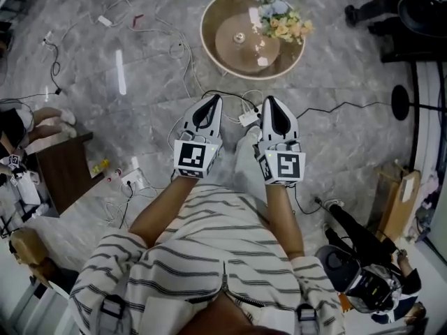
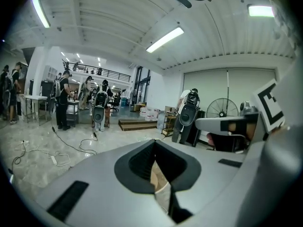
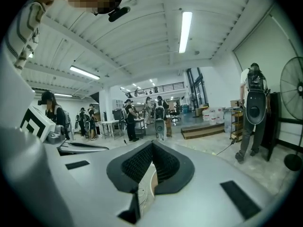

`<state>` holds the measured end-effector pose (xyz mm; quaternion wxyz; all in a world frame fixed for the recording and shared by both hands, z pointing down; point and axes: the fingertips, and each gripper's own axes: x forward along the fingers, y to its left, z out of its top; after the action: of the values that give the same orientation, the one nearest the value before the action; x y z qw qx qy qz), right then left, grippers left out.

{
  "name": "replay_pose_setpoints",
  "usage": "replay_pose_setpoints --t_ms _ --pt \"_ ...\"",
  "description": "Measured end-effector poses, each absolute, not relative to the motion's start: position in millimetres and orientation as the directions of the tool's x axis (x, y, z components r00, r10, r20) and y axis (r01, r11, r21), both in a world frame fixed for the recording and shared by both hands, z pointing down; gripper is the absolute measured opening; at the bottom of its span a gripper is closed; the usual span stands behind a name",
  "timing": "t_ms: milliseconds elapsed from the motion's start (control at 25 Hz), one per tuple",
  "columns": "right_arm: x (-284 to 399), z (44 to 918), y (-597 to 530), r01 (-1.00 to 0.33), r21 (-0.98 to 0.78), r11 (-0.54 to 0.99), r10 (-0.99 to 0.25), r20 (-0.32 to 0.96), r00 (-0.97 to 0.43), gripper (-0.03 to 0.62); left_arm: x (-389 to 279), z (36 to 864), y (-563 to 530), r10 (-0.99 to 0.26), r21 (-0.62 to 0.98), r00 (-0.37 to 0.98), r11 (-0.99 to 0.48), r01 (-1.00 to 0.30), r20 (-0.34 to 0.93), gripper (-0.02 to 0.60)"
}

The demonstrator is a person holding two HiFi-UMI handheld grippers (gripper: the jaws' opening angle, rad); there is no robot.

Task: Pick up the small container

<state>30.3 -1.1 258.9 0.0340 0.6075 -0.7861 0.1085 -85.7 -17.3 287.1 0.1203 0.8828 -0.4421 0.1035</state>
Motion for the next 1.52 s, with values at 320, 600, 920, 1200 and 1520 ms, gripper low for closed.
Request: replay_pose_setpoints --t_ms 320,600,920,1200,1520 --pt "74.7 296.4 -62.6 -0.941 -0.155 0.300 -0.924 0.200 -0.327 0.009 -27.0 316.3 -71.2 -0.796 0.108 0.526 -0.520 -0.847 0.300 0.000" --pt "108.2 344.9 -98.8 -0.919 -0.179 0.351 -0.896 0.221 -0.385 0.009 10.2 363.3 -112.3 -0.826 0.097 0.463 -0.458 -0.884 0.322 0.000" --pt "112.5 418.2 -120.1 -0.913 -0.190 0.360 -0.877 0.264 -0.401 0.009 18.8 429.3 -141.7 -0.823 0.085 0.437 -0.438 -0.895 0.362 0.002" --pt "107.5 478.9 -144.8 -0.923 -0.192 0.333 -0.884 0.277 -0.377 0.009 6.1 504.3 -176.5 -0.814 0.102 0.430 -0.426 -0.899 0.392 0.002" --pt "96.4 537.2 -161.0 -0.926 -0.189 0.326 -0.874 0.315 -0.371 0.009 -5.2 581.1 -217.6 -0.807 0.090 0.408 -0.411 -0.907 0.427 0.002"
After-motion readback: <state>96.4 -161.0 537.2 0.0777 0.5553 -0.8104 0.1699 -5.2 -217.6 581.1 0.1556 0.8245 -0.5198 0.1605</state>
